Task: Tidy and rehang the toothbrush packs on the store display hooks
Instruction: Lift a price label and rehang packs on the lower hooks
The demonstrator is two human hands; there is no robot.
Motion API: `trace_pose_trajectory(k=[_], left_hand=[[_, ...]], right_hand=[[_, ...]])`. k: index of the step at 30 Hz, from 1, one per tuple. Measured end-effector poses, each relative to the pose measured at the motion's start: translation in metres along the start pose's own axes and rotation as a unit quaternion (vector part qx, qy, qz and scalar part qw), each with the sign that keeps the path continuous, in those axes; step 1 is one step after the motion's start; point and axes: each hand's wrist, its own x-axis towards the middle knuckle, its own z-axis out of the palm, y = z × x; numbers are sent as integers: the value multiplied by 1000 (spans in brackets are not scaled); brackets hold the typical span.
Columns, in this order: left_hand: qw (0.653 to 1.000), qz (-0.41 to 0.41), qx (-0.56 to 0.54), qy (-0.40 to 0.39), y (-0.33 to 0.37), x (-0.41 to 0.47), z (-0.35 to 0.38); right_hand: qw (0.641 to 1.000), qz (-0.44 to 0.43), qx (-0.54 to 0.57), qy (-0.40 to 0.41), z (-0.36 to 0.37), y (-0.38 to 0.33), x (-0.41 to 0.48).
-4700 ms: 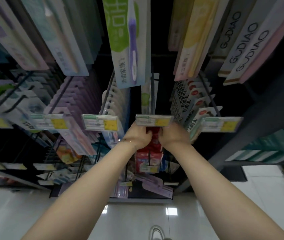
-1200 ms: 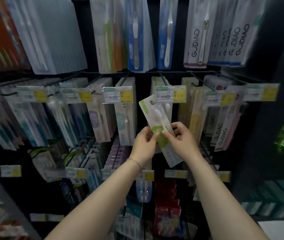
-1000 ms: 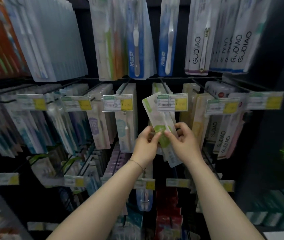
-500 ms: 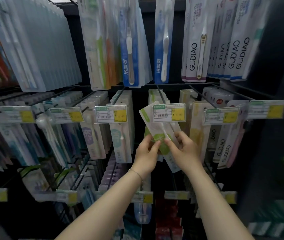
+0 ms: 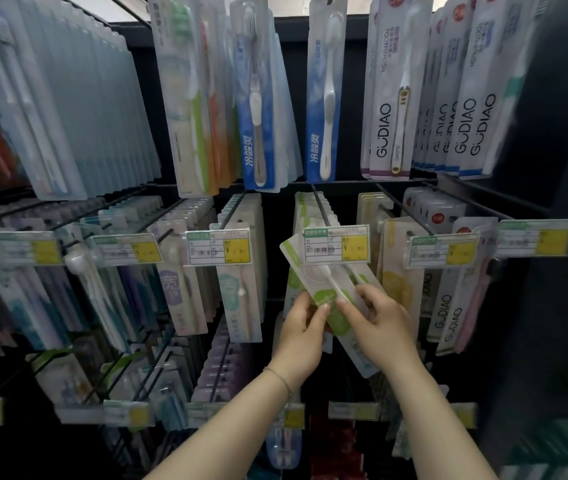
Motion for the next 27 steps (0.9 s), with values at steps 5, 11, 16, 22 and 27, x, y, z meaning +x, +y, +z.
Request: trace_pose_trajectory(k=[5, 11, 16, 22, 27], left_hand=[[1000, 0, -14, -14, 8, 0, 0], [999, 0, -29, -18, 8, -4, -3], [999, 13, -36, -19, 8, -2, -2], [999, 18, -28, -36, 4, 1, 3], [998, 23, -30, -42, 5, 2, 11]], right_hand=[[1000, -17, -14, 9, -6, -8, 3], [997, -46, -64, 8, -7, -13, 3], [997, -55, -46, 29, -7, -11, 7], [998, -36, -41, 32, -6, -3, 6], [998, -18, -47, 47, -11, 2, 4]])
